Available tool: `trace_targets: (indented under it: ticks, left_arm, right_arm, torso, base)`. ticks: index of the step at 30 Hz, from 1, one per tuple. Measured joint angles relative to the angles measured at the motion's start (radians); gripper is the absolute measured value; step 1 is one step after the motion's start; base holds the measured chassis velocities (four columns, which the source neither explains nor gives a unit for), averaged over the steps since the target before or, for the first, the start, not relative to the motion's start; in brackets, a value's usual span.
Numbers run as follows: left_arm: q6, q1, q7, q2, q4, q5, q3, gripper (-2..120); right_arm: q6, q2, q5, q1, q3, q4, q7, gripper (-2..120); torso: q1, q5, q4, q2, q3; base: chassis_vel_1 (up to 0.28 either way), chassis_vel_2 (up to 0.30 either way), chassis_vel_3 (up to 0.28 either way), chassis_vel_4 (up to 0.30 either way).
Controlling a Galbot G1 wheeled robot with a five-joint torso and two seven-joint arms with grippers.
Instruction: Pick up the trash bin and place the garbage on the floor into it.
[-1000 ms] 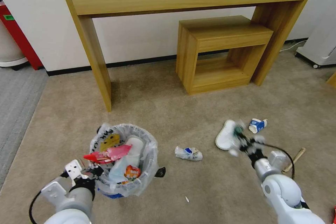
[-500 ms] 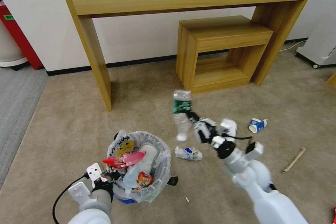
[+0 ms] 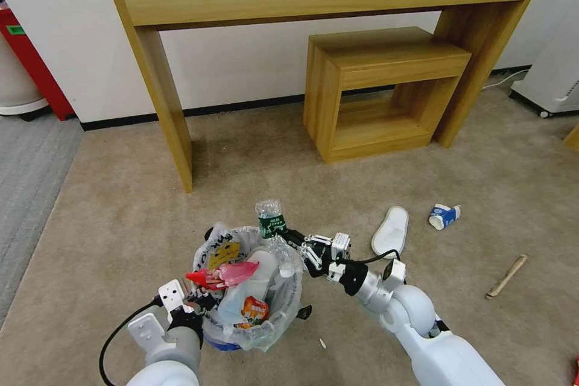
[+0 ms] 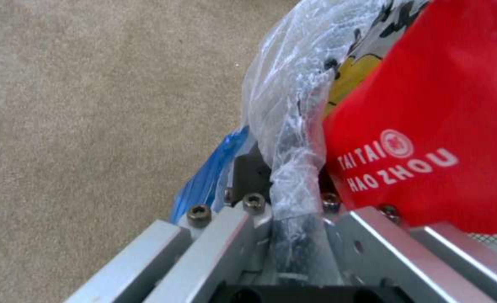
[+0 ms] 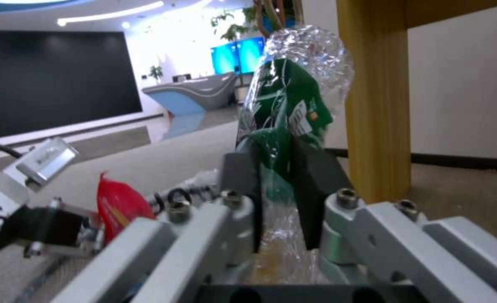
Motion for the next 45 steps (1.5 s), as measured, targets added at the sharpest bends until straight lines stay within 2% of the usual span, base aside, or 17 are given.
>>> trace_targets:
  ticks: [3, 5, 7, 11, 14, 15, 17, 20, 23, 25, 27, 29, 31, 35, 37, 39, 45]
  left_arm:
    - [0.0, 0.003, 0.0, 0.005, -0.008, -0.005, -0.006, 0]
    - [0.0, 0.004, 0.0, 0.007, -0.01, -0.006, -0.008, 0]
    - [0.001, 0.007, 0.0, 0.01, -0.015, -0.009, -0.011, 0]
    - [0.002, 0.01, 0.0, 0.01, -0.02, -0.01, -0.013, 0]
    - [0.003, 0.013, 0.0, 0.013, -0.028, -0.019, -0.023, 0]
    - [0.003, 0.013, 0.0, 0.013, -0.028, -0.019, -0.023, 0]
    - [0.004, 0.011, 0.001, 0.017, -0.032, -0.037, -0.042, 0]
    - [0.005, 0.002, -0.003, 0.021, -0.034, -0.064, -0.067, 0]
    - [0.0, -0.013, -0.015, 0.023, -0.035, -0.054, -0.101, 0]
    - [-0.001, -0.015, -0.017, 0.024, -0.035, -0.052, -0.108, 0]
    - [-0.001, -0.021, -0.017, 0.029, -0.038, -0.053, -0.13, 0]
    - [-0.001, -0.022, -0.017, 0.029, -0.038, -0.054, -0.133, 0]
    - [-0.001, -0.029, -0.016, 0.031, -0.039, -0.06, -0.151, 0]
    - [0.003, -0.043, -0.015, 0.036, -0.039, -0.084, -0.192, 0]
    - [0.003, -0.045, -0.015, 0.037, -0.039, -0.088, -0.198, 0]
    - [0.013, -0.052, -0.014, 0.048, -0.038, -0.125, -0.257, 0]
    - [0.027, -0.055, -0.018, 0.053, -0.047, -0.156, -0.289, 0]
  right_arm:
    - [-0.002, -0.004, -0.004, -0.014, 0.014, 0.008, 0.001, 32]
    - [-0.002, -0.005, -0.006, -0.017, 0.018, 0.01, 0.001, 36]
    - [-0.004, -0.006, -0.007, -0.024, 0.026, 0.013, 0.002, 47]
    - [-0.006, -0.009, -0.01, -0.026, 0.032, 0.016, 0.003, 56]
    - [-0.006, -0.012, -0.01, -0.035, 0.049, 0.027, 0.007, 73]
    - [-0.006, -0.012, -0.01, -0.035, 0.049, 0.027, 0.007, 73]
    - [-0.005, -0.011, 0.0, -0.045, 0.078, 0.044, 0.027, 83]
    - [-0.006, 0.005, 0.012, -0.056, 0.122, 0.065, 0.085, 89]
    - [0.0, 0.058, -0.026, -0.094, 0.229, 0.084, 0.153, 100]
    - [0.017, 0.067, -0.043, -0.104, 0.252, 0.084, 0.168, 100]
    - [0.055, 0.089, -0.096, -0.15, 0.341, 0.089, 0.25, 100]
    - [0.06, 0.092, -0.103, -0.158, 0.359, 0.09, 0.272, 100]
    - [0.076, 0.099, -0.125, -0.191, 0.424, 0.092, 0.37, 100]
    - [0.083, 0.111, -0.141, -0.213, 0.485, 0.083, 0.47, 100]
    - [0.085, 0.112, -0.143, -0.214, 0.49, 0.081, 0.475, 100]
    - [0.099, 0.123, -0.153, -0.228, 0.535, 0.062, 0.501, 100]
    - [0.101, 0.128, -0.154, -0.244, 0.544, 0.058, 0.525, 100]
  torso:
    - [0.0, 0.0, 0.0, 0.0, 0.0]
    - [0.0, 0.0, 0.0, 0.0, 0.0]
    - [0.0, 0.0, 0.0, 0.0, 0.0]
    - [0.0, 0.0, 0.0, 0.0, 0.0]
    - [0.0, 0.0001, 0.0, 0.0, 0.0]
    - [0.0, 0.0001, 0.0, 0.0, 0.0]
    - [0.0, 0.0, 0.0, 0.0, 0.0]
    - [0.0, 0.0, 0.0, 0.0, 0.0]
    - [0.0, -0.0001, 0.0, 0.0, 0.0]
    - [0.0, 0.0001, 0.0, 0.0, 0.0]
    - [0.0, 0.0001, 0.0, 0.0, 0.0]
    - [0.0, 0.0001, -0.0002, 0.0, 0.0]
    - [0.0, 0.0002, -0.0002, 0.0, 0.0]
    - [0.0, 0.0, -0.0002, 0.0, 0.0]
    - [0.0, 0.0002, -0.0002, 0.0, 0.0]
    - [0.0, 0.0, 0.0, 0.0, 0.0]
    - [0.0, 0.0, 0.0, 0.0, 0.0]
  base:
    - [0.0, 0.0, 0.0, 0.0]
    - [0.0, 0.0, 0.0, 0.0]
    - [0.0, 0.0, 0.0, 0.0]
    - [0.0, 0.0, 0.0, 0.0]
    - [0.0, 0.0, 0.0, 0.0]
    - [0.0, 0.0, 0.0, 0.0]
    - [0.0, 0.0, 0.0, 0.0]
    - [0.0, 0.0, 0.0, 0.0]
    - [0.0, 0.0, 0.0, 0.0]
    - [0.0, 0.0, 0.0, 0.0]
    - [0.0, 0.0, 0.0, 0.0]
    - [0.0, 0.0, 0.0, 0.0]
    - [0.0, 0.0, 0.0, 0.0]
    - [0.0, 0.0, 0.0, 0.0]
    - [0.0, 0.0, 0.0, 0.0]
    - [0.0, 0.0, 0.0, 0.0]
    - [0.0, 0.0, 0.0, 0.0]
